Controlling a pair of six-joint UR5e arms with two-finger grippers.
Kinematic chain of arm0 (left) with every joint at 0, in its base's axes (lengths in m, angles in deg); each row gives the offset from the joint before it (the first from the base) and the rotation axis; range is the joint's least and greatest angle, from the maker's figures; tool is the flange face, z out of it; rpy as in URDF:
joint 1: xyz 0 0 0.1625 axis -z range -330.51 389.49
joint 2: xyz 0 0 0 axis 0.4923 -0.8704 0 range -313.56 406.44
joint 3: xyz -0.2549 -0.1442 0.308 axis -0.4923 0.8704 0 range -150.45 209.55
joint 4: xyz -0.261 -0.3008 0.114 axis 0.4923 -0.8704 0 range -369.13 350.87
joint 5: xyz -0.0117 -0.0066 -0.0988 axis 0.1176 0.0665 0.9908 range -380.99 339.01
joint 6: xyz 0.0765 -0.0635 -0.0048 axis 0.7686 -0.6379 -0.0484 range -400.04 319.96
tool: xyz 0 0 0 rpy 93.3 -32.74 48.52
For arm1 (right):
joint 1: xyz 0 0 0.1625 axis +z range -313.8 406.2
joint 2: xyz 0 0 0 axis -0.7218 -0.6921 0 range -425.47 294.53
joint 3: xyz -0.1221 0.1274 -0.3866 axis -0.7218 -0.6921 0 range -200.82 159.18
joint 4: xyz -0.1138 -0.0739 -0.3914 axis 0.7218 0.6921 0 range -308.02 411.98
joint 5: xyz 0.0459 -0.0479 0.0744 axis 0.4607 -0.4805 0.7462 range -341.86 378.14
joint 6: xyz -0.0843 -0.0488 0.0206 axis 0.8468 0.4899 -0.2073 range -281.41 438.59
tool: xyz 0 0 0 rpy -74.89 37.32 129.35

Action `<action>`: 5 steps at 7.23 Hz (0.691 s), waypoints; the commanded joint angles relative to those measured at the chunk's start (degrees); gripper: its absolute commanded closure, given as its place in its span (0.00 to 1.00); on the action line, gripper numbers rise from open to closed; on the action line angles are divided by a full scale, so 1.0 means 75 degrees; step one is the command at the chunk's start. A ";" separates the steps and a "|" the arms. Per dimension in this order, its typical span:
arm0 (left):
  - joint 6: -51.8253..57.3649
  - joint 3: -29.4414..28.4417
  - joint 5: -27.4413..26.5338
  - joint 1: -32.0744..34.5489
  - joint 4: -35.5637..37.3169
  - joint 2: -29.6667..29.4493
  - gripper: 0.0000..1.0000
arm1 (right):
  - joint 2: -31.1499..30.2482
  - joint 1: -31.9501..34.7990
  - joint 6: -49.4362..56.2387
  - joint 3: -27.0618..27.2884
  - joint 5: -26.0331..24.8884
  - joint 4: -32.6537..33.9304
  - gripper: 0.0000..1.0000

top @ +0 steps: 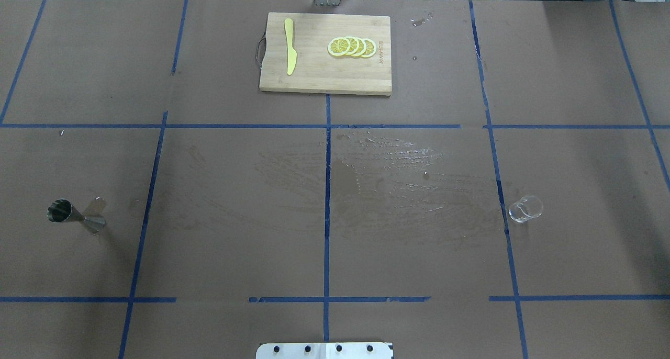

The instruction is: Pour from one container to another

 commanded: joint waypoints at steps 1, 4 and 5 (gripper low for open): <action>0.0049 -0.0325 -0.0150 0.0259 0.0266 -0.0671 0.00 | -0.0411 -0.0004 -0.0023 -0.0009 0.0005 -0.0822 0.00; 0.0049 -0.0326 -0.0150 0.0343 0.0242 -0.0872 0.00 | -0.0483 -0.0004 -0.0035 -0.0009 0.0040 -0.0907 0.00; 0.0049 -0.0280 -0.0150 0.0343 0.0242 -0.0883 0.00 | -0.0494 0.0008 -0.0035 -0.0032 0.0051 -0.0907 0.00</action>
